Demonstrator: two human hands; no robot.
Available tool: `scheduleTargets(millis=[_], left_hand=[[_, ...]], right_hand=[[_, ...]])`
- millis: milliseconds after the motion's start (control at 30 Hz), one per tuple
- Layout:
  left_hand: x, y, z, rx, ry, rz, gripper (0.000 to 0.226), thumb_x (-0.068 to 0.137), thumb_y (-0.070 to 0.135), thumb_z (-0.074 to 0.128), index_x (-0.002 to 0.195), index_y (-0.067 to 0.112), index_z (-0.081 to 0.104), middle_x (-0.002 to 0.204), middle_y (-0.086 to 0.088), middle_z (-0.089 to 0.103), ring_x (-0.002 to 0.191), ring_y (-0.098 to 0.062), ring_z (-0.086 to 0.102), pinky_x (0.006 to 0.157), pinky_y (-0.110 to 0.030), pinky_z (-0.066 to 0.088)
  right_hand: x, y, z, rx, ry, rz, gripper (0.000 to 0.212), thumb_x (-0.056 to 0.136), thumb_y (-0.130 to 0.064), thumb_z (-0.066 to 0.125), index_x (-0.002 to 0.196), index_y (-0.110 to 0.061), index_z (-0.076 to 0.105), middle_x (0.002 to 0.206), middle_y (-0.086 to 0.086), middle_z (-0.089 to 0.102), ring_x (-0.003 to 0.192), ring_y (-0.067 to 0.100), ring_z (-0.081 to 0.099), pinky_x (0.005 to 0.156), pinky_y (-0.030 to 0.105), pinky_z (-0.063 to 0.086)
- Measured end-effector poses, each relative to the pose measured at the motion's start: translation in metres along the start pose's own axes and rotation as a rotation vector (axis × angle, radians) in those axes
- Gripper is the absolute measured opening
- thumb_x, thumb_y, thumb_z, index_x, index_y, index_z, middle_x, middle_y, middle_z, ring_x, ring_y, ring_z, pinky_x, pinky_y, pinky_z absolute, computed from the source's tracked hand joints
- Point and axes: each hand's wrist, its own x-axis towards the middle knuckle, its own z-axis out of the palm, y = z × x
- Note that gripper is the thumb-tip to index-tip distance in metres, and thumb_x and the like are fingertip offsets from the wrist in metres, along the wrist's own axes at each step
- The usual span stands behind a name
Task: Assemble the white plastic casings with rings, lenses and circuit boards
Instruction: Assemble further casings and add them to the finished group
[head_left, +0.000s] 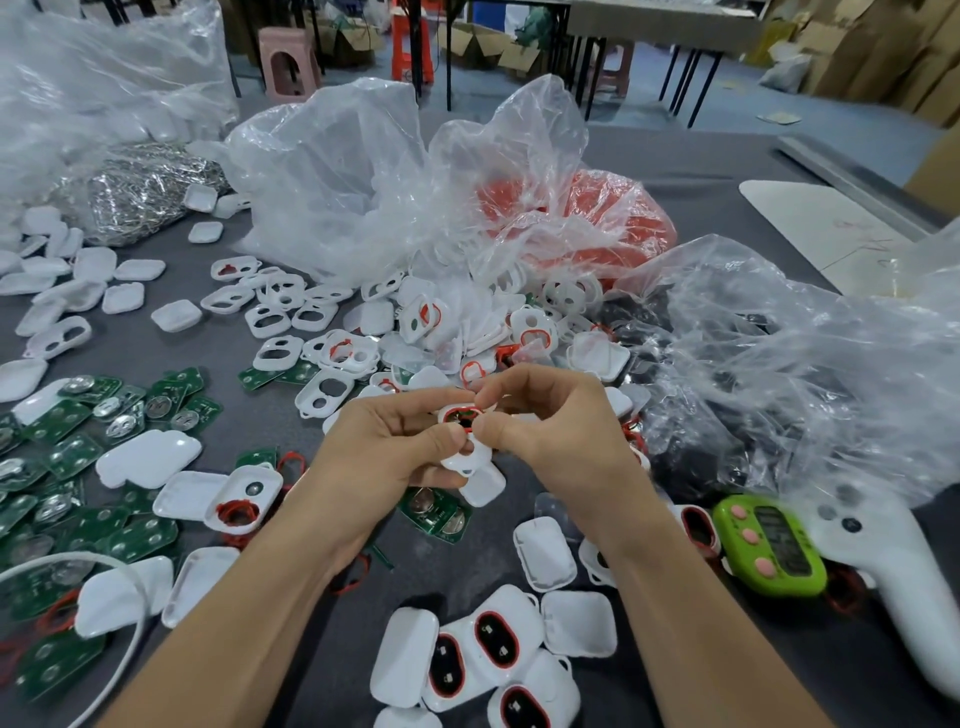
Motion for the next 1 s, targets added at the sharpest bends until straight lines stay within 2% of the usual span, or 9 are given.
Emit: scheduleTargets(millis=[133,233,267,333,500,667,733,867,1000], left_hand=[[0.0005,-0.0012,0.0006,-0.009,-0.014,0.013,0.030,0.089,-0.001,0.069,0.117,0.008,0.075,0.097,-0.024,0.076,0.078,-0.018,0.073,0.063,-0.027,0.061],[0.0009,-0.0007,-0.0011,-0.024,-0.028,0.002,0.036,0.083,0.005,0.074,0.118,0.010,0.076,0.102,-0.024,0.076,0.083,-0.021,0.073,0.066,-0.029,0.061],[0.0009,-0.0005,-0.0022,-0.022,-0.040,-0.002,0.038,0.082,0.006,0.075,0.119,0.011,0.076,0.104,-0.024,0.076,0.086,-0.023,0.074,0.068,-0.030,0.062],[0.0006,-0.0005,-0.0044,-0.019,-0.064,-0.005,0.040,0.080,0.007,0.076,0.120,0.011,0.075,0.107,-0.023,0.076,0.093,-0.027,0.074,0.071,-0.034,0.063],[0.0004,0.0015,-0.0062,0.012,-0.083,-0.003,0.045,0.072,0.012,0.079,0.116,0.014,0.078,0.102,-0.018,0.077,0.086,-0.021,0.074,0.069,-0.032,0.062],[0.0008,-0.0002,-0.0073,0.040,-0.100,-0.025,0.036,0.076,0.002,0.081,0.108,0.019,0.081,0.100,-0.013,0.078,0.084,-0.015,0.072,0.068,-0.029,0.060],[-0.0004,0.0002,-0.0072,0.037,-0.108,-0.033,0.035,0.075,0.008,0.079,0.108,0.018,0.081,0.101,-0.015,0.078,0.086,-0.014,0.072,0.067,-0.028,0.060],[-0.0031,-0.0007,-0.0063,0.034,-0.124,-0.029,0.030,0.084,-0.004,0.074,0.106,0.015,0.081,0.100,-0.014,0.078,0.084,-0.013,0.072,0.065,-0.027,0.060],[-0.0038,-0.0014,-0.0040,0.039,-0.097,-0.034,0.032,0.084,-0.008,0.071,0.105,0.014,0.081,0.097,-0.014,0.078,0.083,-0.016,0.073,0.064,-0.029,0.060]], right_hand=[[0.0005,-0.0015,-0.0036,-0.035,0.024,-0.069,0.011,0.069,-0.008,0.079,0.074,-0.018,0.077,0.087,0.016,0.076,0.084,0.041,0.070,0.079,0.060,0.057],[-0.0001,-0.0018,-0.0041,-0.124,0.036,-0.136,0.015,0.073,-0.005,0.081,0.073,-0.020,0.080,0.094,-0.007,0.078,0.092,0.014,0.074,0.082,0.034,0.061],[0.0000,-0.0016,-0.0041,-0.177,0.030,-0.164,0.016,0.074,-0.006,0.082,0.074,-0.022,0.081,0.096,-0.013,0.078,0.093,0.008,0.073,0.078,0.024,0.058],[-0.0007,-0.0017,-0.0040,-0.276,0.020,-0.223,0.016,0.077,-0.009,0.082,0.077,-0.025,0.082,0.098,-0.018,0.077,0.092,0.005,0.072,0.074,0.017,0.054],[-0.0016,-0.0019,-0.0022,-0.348,0.015,-0.307,0.013,0.081,-0.010,0.079,0.078,-0.023,0.080,0.095,-0.018,0.076,0.087,0.010,0.072,0.075,0.026,0.056],[-0.0032,-0.0012,0.0011,-0.354,0.026,-0.350,0.012,0.082,-0.008,0.078,0.077,-0.019,0.079,0.084,-0.013,0.075,0.080,0.012,0.072,0.074,0.037,0.058],[-0.0046,-0.0008,0.0017,-0.348,0.034,-0.343,0.012,0.081,-0.009,0.078,0.077,-0.021,0.080,0.080,-0.011,0.075,0.076,0.013,0.072,0.073,0.038,0.059],[-0.0065,-0.0019,0.0049,-0.325,0.032,-0.326,0.012,0.076,-0.008,0.078,0.073,-0.019,0.080,0.077,-0.012,0.075,0.074,0.012,0.072,0.071,0.036,0.058],[-0.0027,-0.0020,0.0034,-0.209,-0.021,-0.210,0.016,0.075,0.001,0.077,0.071,-0.014,0.081,0.076,-0.005,0.075,0.069,0.022,0.071,0.065,0.043,0.058]])
